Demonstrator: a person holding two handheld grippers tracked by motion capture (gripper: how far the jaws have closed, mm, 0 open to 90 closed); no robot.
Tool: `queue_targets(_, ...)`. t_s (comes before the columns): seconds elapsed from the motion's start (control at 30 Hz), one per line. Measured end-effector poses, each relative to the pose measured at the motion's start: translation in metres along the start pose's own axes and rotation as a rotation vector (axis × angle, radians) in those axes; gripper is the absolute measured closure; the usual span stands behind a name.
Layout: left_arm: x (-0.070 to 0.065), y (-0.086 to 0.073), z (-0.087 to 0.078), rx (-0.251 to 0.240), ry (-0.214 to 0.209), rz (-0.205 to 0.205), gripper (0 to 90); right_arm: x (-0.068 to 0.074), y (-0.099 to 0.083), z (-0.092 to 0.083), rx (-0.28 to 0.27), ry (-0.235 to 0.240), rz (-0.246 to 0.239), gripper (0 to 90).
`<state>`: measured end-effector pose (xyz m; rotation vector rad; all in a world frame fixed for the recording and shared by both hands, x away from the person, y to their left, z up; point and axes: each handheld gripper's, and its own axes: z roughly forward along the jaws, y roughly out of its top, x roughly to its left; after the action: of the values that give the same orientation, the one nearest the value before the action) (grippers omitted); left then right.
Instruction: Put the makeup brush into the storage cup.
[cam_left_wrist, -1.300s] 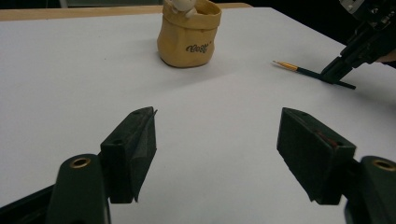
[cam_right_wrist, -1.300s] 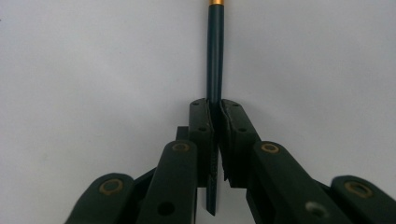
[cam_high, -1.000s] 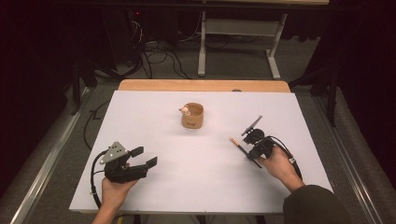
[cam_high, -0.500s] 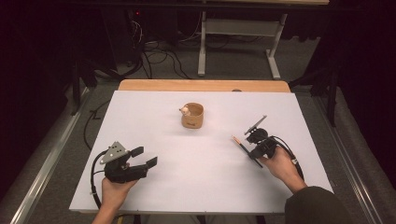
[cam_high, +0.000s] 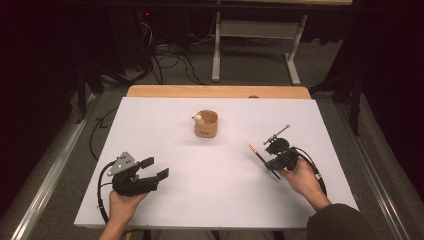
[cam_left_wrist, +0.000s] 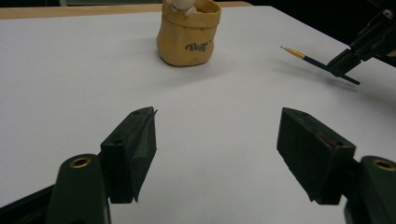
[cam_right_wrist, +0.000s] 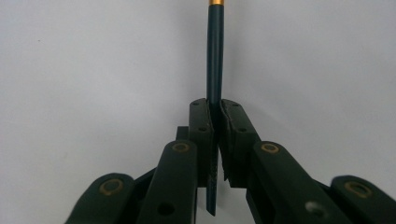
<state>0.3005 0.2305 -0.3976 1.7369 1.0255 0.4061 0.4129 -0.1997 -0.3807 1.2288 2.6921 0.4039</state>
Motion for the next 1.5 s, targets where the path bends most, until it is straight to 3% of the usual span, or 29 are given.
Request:
queue_targets(0.33, 0.0, 0.0, 0.0, -0.001, 0.0, 0.0, 28.9, 0.007, -0.006, -0.009, -0.08, 0.032, 0.005, 86.2)
queue_targets(0.87, 0.0, 0.0, -0.001, -0.004, 0.002, 0.0, 28.8, 0.018, -0.01, -0.017, -0.147, 0.067, -0.01, 86.1)
queue_targets(1.5, 0.0, 0.0, 0.0, -0.004, -0.005, 0.002, 28.0, 0.032, -0.018, -0.024, -0.276, 0.126, -0.016, 86.1)
